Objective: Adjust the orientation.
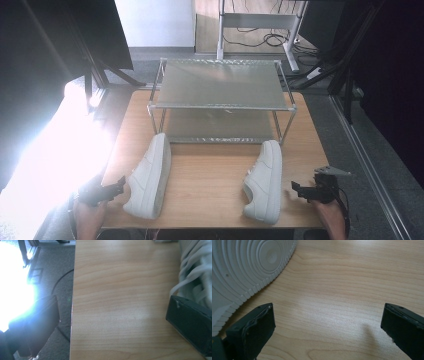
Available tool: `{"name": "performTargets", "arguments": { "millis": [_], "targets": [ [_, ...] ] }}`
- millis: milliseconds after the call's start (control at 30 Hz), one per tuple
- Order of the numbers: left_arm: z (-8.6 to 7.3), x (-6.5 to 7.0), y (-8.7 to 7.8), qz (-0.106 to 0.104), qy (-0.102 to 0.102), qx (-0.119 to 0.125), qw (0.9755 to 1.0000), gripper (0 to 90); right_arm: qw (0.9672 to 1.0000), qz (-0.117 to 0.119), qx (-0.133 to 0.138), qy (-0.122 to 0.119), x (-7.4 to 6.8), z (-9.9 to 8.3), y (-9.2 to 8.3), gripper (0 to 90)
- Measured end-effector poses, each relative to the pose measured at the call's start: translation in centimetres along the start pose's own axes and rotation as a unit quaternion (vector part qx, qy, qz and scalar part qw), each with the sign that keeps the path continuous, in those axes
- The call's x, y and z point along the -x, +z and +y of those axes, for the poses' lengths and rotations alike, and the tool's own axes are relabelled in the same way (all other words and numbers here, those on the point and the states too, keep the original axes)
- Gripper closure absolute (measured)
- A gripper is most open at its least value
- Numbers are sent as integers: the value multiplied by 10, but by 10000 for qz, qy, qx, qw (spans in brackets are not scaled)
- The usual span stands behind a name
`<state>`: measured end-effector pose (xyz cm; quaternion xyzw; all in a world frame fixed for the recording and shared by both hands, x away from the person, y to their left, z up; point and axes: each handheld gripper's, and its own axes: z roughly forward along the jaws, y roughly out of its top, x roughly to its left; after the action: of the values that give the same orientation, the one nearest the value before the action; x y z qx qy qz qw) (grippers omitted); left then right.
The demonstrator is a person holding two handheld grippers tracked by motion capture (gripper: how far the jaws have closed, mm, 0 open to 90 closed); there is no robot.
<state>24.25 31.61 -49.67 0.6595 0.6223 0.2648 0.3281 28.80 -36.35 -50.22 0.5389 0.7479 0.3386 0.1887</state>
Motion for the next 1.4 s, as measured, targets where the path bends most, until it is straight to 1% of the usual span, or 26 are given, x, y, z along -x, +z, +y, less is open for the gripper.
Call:
{"name": "performTargets", "arguments": {
  "millis": [67,133,167,233,300,367,533,700,900,1033,1100,1200,1267,1300,1400],
  "targets": [
    [0,-1,-1,-21,-53,62,10000,0,10000,18,12,45,0,1,-1,0],
    [0,-1,-1,-41,-28,64,10000,0,10000,-51,23,64,0,1,-1,0],
    [0,-1,-1,-38,-18,59,10000,0,9999,-98,52,111,0,1,-2,0],
    [-1,0,0,-12,18,32,10000,0,9998,-56,79,180,1,1,-3,0],
    [-1,0,2,-36,28,5,10000,0,9998,-52,56,194,2,1,-2,0],
    [-1,1,3,-26,54,-48,10000,0,9999,-51,13,149,2,1,-2,0],
    [-1,2,5,-28,85,-134,9999,0,9999,-23,24,94,1,1,-2,0],
    [-1,3,6,4,105,-218,9997,0,9999,-11,34,110,1,1,-1,0],
    [-1,1,5,-1,11,-285,9996,0,9999,24,11,130,0,1,0,0],
    [-1,3,7,72,52,-483,9988,0,9999,40,11,127,-1,1,0,0],
    [0,4,8,21,62,-550,9985,0,9999,46,-6,117,-1,1,1,0],
    [1,8,7,-108,47,-522,9986,0,9999,52,-6,116,-2,1,1,0],
    [3,12,6,-67,122,-512,9986,8,9999,54,5,127,-2,1,1,0],
    [4,13,6,-80,124,-494,9987,7,9999,53,15,129,-2,1,0,0],
    [7,16,2,-198,47,-361,9991,9,9999,56,25,132,-2,1,0,2]
  ]
}}
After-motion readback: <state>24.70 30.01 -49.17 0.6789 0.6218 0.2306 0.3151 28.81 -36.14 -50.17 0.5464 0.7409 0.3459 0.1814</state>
